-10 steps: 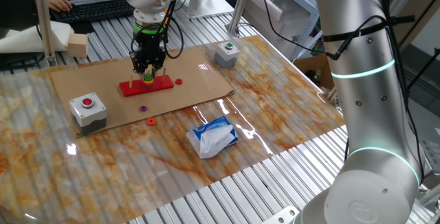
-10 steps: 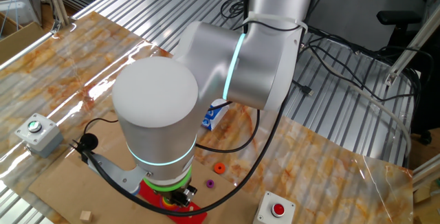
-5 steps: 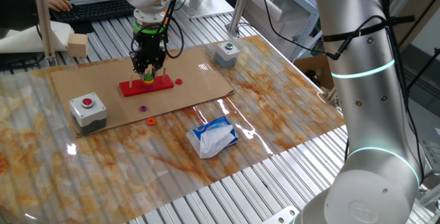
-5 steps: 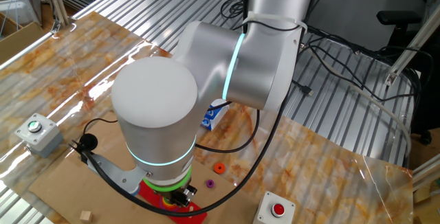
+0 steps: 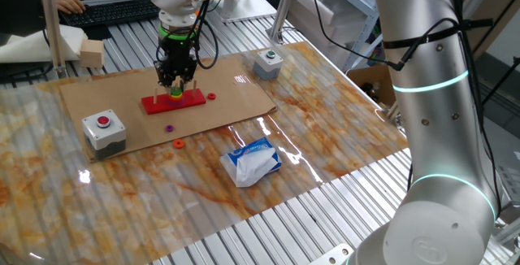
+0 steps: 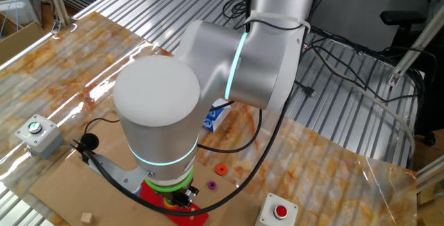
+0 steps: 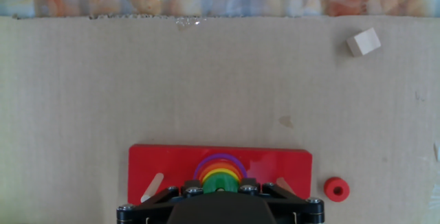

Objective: Take out one Hanoi block and throw it aside

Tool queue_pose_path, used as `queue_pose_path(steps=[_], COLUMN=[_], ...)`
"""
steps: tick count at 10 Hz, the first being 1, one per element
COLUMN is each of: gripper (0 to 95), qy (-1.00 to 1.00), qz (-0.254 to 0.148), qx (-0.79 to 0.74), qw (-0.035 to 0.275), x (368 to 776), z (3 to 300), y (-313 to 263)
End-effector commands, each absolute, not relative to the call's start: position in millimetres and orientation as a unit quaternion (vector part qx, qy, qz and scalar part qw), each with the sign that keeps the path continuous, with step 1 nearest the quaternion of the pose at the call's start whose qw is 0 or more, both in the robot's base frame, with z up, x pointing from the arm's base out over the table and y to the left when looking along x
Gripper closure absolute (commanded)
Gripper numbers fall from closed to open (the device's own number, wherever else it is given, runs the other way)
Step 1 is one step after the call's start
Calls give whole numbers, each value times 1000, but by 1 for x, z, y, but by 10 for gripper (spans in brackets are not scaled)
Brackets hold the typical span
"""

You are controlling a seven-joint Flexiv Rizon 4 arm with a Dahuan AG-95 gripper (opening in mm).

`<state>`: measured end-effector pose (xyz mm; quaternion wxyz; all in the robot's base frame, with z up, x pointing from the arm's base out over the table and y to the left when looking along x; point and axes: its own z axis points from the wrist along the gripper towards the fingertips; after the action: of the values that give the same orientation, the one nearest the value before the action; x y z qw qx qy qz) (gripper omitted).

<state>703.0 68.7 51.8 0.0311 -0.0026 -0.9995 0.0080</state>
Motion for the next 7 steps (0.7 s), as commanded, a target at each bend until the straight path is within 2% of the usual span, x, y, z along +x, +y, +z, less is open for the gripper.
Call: queue_pose_path(steps=[1,4,6,7], gripper=[950,950,570,570], qy=[-999,-999,-999,-999], qz=[8,10,11,11], qx=[-4,-8,-14,-15], qw=[31,31,31,31], x=[704,704,704,704], z=[52,52,52,52], y=[69,69,69,69])
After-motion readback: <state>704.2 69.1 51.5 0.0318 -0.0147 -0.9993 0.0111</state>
